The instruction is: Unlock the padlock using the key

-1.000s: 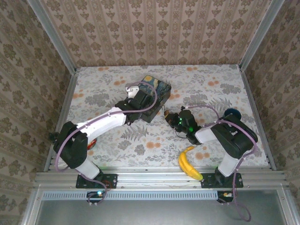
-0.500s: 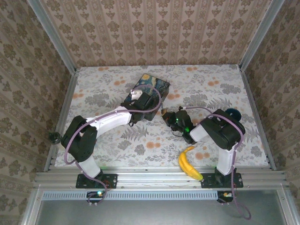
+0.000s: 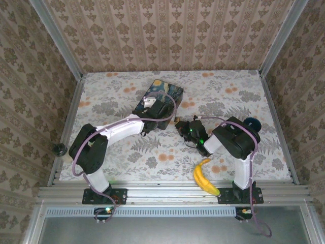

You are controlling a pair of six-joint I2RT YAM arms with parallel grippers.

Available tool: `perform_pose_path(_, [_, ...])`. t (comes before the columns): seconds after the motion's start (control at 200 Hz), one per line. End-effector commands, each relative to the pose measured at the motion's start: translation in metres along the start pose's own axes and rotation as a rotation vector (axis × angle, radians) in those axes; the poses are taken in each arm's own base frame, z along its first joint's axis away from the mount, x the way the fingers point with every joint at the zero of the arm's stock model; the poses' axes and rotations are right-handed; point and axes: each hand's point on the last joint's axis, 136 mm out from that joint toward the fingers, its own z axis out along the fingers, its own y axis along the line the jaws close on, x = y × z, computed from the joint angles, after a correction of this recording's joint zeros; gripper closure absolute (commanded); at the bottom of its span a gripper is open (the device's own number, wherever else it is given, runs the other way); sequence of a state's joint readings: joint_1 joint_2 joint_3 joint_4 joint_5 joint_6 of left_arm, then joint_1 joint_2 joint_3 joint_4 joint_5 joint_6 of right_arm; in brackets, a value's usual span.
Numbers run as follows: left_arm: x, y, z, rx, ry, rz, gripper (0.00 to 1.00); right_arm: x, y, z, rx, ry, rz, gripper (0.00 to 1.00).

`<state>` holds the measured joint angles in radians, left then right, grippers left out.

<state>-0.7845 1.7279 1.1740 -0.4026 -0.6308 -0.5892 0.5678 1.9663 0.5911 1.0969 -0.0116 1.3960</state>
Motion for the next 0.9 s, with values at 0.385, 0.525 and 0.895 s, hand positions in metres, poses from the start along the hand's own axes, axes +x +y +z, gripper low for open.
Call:
perform_pose_path(0.385, [0.049,0.003,0.014,-0.023,0.135,0.169,0.00,-0.023,0.021,0.014,-0.064,-0.102,0.038,1.00])
perform_pose_path(0.525, [0.052,0.004,0.015,-0.023,0.142,0.163,0.01,-0.028,0.023,0.014,-0.066,-0.124,0.044,1.00])
perform_pose_path(0.895, [0.057,0.003,0.013,-0.019,0.139,0.169,0.01,-0.039,0.031,0.019,-0.090,-0.153,0.064,1.00])
